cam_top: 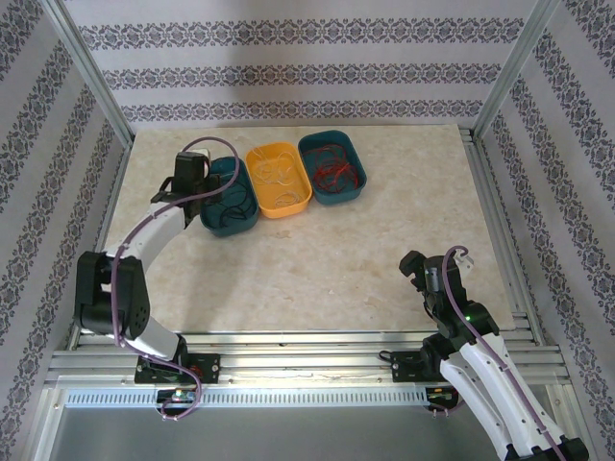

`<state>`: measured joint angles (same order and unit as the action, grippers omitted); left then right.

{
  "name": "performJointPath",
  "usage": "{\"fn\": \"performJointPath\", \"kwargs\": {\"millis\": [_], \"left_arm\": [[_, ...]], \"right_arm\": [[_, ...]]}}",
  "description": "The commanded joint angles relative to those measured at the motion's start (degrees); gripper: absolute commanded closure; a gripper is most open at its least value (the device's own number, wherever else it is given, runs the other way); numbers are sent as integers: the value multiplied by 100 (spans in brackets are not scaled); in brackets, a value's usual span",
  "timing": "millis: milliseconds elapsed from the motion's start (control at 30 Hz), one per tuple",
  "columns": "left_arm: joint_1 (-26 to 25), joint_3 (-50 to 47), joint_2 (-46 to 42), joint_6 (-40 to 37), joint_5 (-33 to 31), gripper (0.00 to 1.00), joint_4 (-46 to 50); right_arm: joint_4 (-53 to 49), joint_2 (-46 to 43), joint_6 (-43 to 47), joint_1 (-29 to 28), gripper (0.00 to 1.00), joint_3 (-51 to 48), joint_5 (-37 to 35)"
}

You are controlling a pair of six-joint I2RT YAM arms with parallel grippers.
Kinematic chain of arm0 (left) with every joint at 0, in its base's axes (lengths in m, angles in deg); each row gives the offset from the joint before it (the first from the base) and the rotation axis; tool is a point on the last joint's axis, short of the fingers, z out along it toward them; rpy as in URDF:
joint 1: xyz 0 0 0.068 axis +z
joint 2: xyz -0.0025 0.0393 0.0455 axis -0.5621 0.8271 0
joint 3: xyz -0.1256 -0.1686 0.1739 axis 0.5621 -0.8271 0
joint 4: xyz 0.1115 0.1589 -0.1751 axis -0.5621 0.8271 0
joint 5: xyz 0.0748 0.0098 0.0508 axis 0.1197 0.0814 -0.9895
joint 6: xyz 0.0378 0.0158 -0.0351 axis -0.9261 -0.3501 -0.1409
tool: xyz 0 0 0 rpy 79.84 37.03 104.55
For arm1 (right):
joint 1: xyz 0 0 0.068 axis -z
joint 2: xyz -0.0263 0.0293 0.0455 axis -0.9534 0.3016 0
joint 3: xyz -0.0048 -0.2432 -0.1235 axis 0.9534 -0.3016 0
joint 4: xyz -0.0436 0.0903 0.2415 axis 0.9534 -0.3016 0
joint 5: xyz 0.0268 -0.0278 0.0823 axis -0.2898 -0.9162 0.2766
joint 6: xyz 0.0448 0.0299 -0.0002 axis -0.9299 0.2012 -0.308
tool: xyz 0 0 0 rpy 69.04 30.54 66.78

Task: Untangle the cables

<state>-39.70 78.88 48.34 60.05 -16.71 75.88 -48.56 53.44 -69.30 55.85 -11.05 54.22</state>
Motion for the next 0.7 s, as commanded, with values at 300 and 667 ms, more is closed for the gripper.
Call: {"fn": "performJointPath", "kwargs": {"millis": [300, 667], "left_arm": [[96, 881, 1113, -32, 195, 100, 968], [101, 1262, 1371, -154, -110, 67, 1038]], "right_arm": [[18, 10, -43, 78, 2, -45, 72], [5, 35, -22, 87, 2, 3, 71]]}}
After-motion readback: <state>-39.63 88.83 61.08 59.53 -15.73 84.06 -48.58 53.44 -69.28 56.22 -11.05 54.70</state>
